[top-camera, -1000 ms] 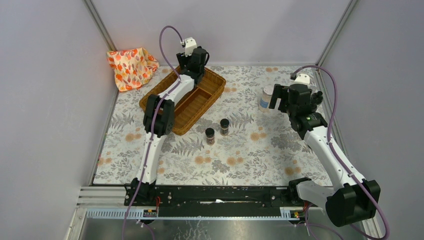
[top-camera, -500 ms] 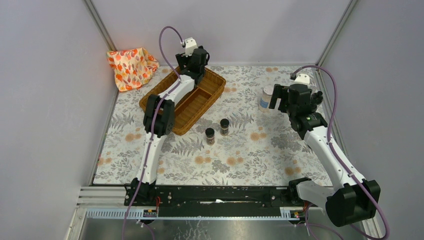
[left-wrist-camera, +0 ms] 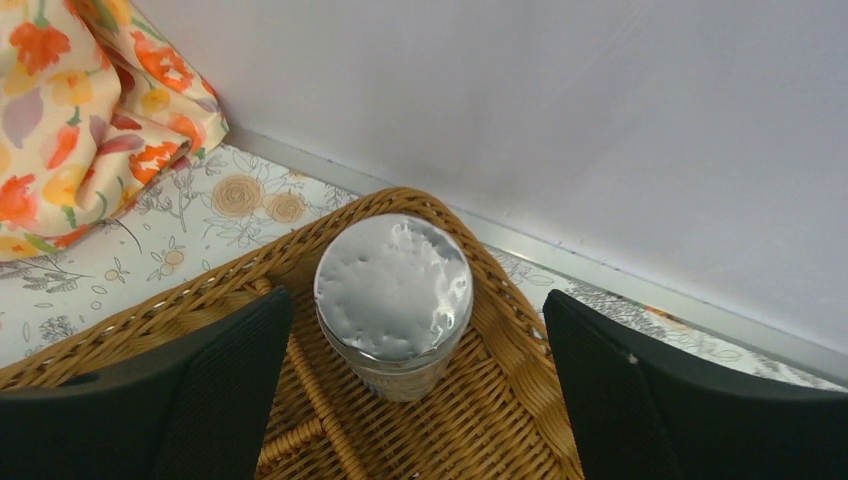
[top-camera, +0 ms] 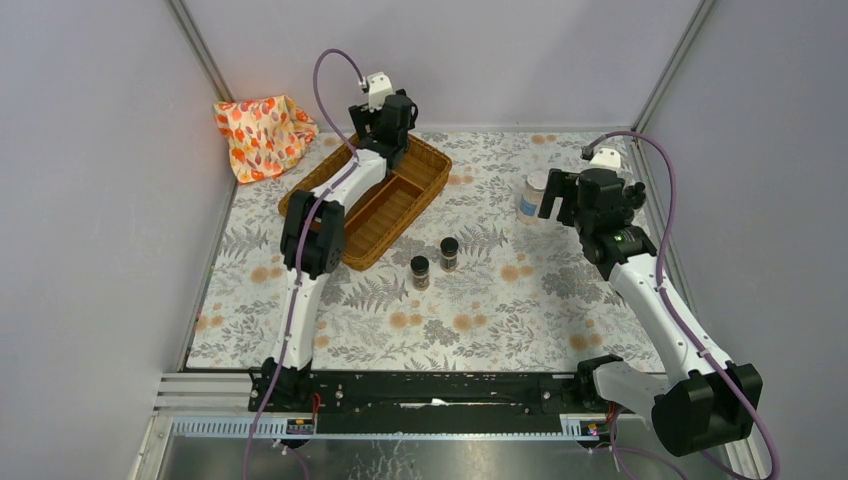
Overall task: Organize the condiment bottles
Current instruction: Place the bottle in the storage box.
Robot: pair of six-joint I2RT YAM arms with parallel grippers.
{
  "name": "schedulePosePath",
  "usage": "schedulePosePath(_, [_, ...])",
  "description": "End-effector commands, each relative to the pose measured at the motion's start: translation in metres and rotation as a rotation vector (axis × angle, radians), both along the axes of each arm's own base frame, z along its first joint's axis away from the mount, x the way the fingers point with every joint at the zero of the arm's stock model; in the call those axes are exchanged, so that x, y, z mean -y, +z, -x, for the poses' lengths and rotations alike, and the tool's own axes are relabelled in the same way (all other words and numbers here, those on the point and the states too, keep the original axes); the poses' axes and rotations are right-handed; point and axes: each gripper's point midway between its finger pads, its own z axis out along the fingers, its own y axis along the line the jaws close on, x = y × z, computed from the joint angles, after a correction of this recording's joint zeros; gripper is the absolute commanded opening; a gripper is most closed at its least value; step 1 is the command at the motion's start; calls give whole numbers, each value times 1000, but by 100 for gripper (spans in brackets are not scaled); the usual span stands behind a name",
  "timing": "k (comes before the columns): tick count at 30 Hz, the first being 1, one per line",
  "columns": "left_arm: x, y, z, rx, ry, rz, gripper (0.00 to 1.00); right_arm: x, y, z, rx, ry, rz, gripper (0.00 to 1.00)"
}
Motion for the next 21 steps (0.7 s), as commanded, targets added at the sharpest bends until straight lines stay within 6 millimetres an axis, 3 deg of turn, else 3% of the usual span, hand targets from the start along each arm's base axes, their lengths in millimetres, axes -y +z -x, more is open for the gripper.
schedulePosePath(1, [9, 63, 9, 115, -16, 35, 99, -5, 18, -3, 40, 7, -22, 100])
schedulePosePath(6, [19, 93, 31, 141, -43, 43, 99, -6, 29, -9, 64, 4, -22, 100])
schedulePosePath(12, [43, 138, 76, 172, -118, 71, 99, -18, 39, -21, 113, 22, -91, 100])
schedulePosePath(17, [77, 168, 126, 162, -260, 96, 99, -33, 29, -35, 89, 69, -130, 100])
schedulePosePath(21, [104, 185, 181, 158, -392, 85, 99, -38, 10, -46, 4, 88, -98, 100])
